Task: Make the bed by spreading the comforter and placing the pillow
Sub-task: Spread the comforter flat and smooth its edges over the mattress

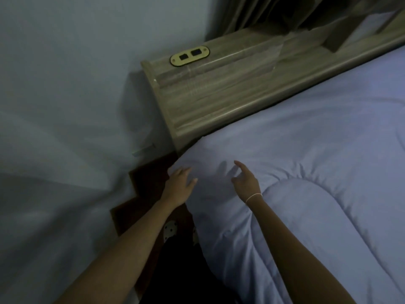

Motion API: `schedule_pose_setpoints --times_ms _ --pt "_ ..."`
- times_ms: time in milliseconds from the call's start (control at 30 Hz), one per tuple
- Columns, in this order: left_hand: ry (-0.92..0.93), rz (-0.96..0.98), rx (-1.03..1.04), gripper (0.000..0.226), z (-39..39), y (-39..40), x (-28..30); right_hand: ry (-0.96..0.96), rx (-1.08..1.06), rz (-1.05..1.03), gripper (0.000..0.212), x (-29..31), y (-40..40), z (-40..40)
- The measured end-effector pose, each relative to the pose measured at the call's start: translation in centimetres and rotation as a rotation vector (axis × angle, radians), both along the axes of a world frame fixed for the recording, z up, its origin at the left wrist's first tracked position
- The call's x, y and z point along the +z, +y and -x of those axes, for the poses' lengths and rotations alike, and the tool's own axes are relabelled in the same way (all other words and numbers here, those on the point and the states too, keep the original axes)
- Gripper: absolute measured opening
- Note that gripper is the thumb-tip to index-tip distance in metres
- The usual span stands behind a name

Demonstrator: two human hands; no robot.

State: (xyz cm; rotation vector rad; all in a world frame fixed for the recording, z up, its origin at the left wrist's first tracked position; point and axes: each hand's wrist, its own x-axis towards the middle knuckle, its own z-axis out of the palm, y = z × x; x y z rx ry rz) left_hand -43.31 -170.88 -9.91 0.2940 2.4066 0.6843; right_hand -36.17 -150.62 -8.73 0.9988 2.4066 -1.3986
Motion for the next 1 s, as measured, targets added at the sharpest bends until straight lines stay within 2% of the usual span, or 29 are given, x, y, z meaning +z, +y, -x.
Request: schedule_pose_setpoints --times_ms 67,133,233,300,333,367,433,533,633,767,833,900,967,1000 --pt "-0.046 -0.023 0.063 0.057 0.2 0.9 -2.1 0.081 0.058 -0.139 0.054 -0.8 0.9 0.8" --pt "-0.121 -0.089 0.234 0.056 0.9 1.3 -4.6 0.082 0.140 -0.282 0.061 -2.3 2.1 2.2" --pt "-0.235 -0.155 0.501 0.065 2.1 2.6 -7.8 -0.095 0.342 -0.473 0.077 -5.0 3.6 5.0" --pt "-0.341 -0.212 0.616 0.068 3.2 4.2 -8.9 -0.182 0.472 -0.568 0.072 -7.3 3.2 5.9" --pt "-0.371 -0.252 0.645 0.061 3.6 5.1 -9.1 -0.189 0.495 -0.615 0.066 -8.1 2.8 5.9" --pt "-0.370 -0.279 0.676 0.051 4.1 5.8 -9.7 -0.182 0.491 -0.661 0.060 -9.1 2.3 5.9" --pt "-0.240 -0.247 0.789 0.033 4.5 6.8 -10.7 -0.125 0.447 -0.742 0.055 -10.1 1.5 5.6" --pt "-0.095 -0.240 0.984 0.024 4.8 6.4 -10.8 0.003 0.412 -0.755 0.053 -10.4 0.8 5.9" --pt "0.102 -0.015 0.927 0.030 6.3 3.6 -11.7 0.132 0.481 -0.736 0.048 -10.8 -0.8 7.5" --pt "0.187 0.102 0.822 0.032 7.6 1.2 -13.1 0.086 0.609 -0.806 0.043 -11.9 -2.7 9.4" --pt "0.150 0.114 0.735 0.033 8.0 1.6 -13.5 0.072 0.664 -0.762 0.040 -11.7 -2.8 10.2" --pt "0.075 0.098 0.653 0.032 8.1 1.7 -14.0 0.137 0.667 -0.656 0.043 -10.6 -1.2 10.8" --pt "0.017 0.034 0.633 0.032 8.3 0.8 -14.4 0.220 0.529 -0.634 0.048 -9.1 1.7 11.4" --pt "0.016 -0.004 0.645 0.035 8.3 0.3 -14.3 0.194 0.456 -0.669 0.051 -8.7 3.5 11.6"
